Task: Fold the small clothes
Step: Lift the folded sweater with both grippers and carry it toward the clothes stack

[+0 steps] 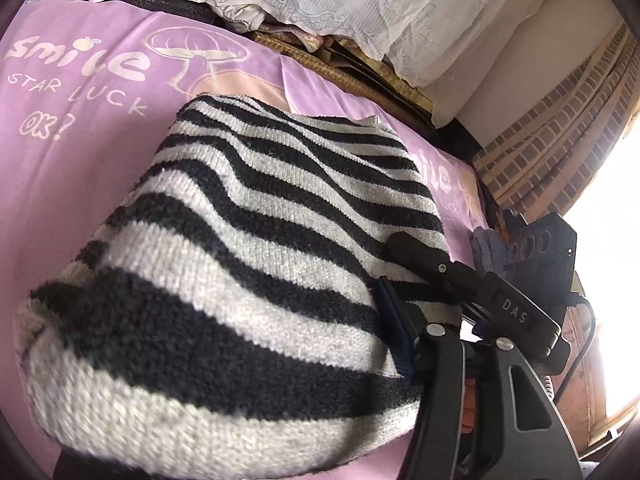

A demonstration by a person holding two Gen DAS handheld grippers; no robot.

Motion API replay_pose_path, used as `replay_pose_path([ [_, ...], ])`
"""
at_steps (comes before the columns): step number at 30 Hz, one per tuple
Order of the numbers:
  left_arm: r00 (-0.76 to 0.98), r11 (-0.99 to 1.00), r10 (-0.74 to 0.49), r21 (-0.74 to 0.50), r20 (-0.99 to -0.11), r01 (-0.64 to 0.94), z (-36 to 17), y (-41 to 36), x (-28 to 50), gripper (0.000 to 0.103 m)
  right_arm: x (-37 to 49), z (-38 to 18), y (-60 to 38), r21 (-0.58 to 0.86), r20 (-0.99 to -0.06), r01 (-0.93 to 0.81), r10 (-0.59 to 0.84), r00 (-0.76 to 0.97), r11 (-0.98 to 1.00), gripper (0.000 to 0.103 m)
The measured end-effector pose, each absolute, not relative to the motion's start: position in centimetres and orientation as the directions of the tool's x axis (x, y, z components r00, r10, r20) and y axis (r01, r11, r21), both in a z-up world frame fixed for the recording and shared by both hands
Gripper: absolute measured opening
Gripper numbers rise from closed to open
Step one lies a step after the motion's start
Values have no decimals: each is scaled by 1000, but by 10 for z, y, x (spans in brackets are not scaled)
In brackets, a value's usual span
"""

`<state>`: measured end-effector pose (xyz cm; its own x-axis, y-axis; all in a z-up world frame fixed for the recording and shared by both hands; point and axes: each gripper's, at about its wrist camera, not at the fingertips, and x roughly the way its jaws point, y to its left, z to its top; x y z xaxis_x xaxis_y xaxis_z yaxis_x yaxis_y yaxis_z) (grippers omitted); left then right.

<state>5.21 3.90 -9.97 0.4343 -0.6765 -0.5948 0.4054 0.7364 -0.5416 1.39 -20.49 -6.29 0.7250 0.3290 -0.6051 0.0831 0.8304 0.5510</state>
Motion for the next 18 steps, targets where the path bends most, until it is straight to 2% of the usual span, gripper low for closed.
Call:
replay_pose_path([
  [18,274,618,-754,-503,-596,604,-84,-62,-50,54,-152,-21,-269,456,-595,201,129,794,867,51],
])
